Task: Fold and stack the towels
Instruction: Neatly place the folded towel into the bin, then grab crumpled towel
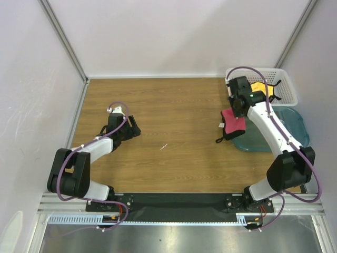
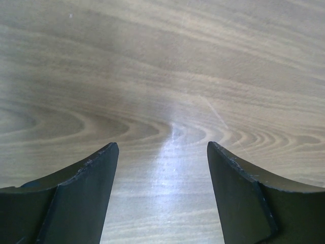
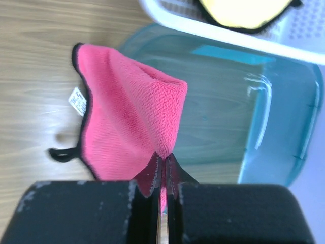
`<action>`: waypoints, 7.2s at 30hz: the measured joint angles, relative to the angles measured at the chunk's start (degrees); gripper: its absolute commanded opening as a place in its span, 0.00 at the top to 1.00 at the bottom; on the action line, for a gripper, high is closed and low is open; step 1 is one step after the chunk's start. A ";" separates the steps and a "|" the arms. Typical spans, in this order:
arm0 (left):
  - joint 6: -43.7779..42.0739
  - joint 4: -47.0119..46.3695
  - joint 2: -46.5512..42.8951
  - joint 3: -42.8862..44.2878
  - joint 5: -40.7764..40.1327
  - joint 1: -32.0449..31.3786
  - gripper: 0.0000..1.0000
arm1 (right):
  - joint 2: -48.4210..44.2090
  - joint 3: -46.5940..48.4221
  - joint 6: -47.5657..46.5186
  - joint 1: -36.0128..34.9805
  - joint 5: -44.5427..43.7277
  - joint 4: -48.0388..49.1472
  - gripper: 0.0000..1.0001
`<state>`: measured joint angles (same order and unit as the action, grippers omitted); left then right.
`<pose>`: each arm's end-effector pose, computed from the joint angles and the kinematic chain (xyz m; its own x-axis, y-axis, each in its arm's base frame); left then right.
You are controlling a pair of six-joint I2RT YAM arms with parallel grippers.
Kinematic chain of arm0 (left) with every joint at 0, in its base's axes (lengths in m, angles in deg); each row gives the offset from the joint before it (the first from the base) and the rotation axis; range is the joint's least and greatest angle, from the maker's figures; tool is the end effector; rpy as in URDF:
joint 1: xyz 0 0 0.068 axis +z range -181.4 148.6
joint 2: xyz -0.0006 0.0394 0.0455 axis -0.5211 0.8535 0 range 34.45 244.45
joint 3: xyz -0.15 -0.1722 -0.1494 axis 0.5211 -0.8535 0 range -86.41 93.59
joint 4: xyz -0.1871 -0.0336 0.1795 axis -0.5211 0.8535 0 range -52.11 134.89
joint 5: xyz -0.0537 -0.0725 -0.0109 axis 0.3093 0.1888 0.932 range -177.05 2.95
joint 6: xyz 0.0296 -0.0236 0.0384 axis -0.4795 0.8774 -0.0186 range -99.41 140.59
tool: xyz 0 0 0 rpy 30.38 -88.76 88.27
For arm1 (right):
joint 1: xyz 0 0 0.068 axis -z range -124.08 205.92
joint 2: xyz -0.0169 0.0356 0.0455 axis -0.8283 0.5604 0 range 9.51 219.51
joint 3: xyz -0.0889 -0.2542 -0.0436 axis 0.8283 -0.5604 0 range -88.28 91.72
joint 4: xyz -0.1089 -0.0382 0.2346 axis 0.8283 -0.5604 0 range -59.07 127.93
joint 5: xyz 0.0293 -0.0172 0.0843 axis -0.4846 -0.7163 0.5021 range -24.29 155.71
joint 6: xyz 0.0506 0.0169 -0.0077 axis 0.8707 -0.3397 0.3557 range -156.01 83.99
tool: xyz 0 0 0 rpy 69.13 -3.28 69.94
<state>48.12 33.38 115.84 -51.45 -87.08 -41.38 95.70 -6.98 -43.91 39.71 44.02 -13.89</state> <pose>0.2702 -0.0474 0.1653 -0.6634 -0.3526 -0.6600 -0.1508 0.9269 -0.3436 0.3018 0.0740 0.3263 -0.7862 -0.3616 -0.5011 -0.1743 0.9078 -0.3815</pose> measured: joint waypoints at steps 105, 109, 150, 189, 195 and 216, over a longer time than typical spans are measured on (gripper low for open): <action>0.83 9.81 -3.69 2.99 -4.90 0.11 0.23 | 15.39 -18.14 3.10 17.59 21.99 25.40 0.96; 0.83 9.79 -3.56 2.99 -4.26 0.11 0.23 | 15.19 -18.16 5.03 19.96 20.11 24.70 0.95; -11.08 14.95 -23.74 24.79 -3.61 0.15 0.00 | -3.85 -0.72 17.64 27.89 12.37 36.26 0.00; -7.96 12.70 -23.21 11.76 -6.03 0.15 0.00 | 43.28 28.81 26.34 35.01 16.81 34.80 0.27; -8.07 12.74 -23.23 11.76 -7.06 0.15 0.00 | 44.22 28.81 27.65 35.01 16.72 32.76 0.31; -8.55 12.72 -23.21 11.74 -7.39 0.15 0.00 | 44.39 29.92 27.50 32.94 16.35 30.88 0.59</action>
<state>39.58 46.10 92.62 -39.71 -94.47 -41.23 140.09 22.94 -16.41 72.65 60.37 17.00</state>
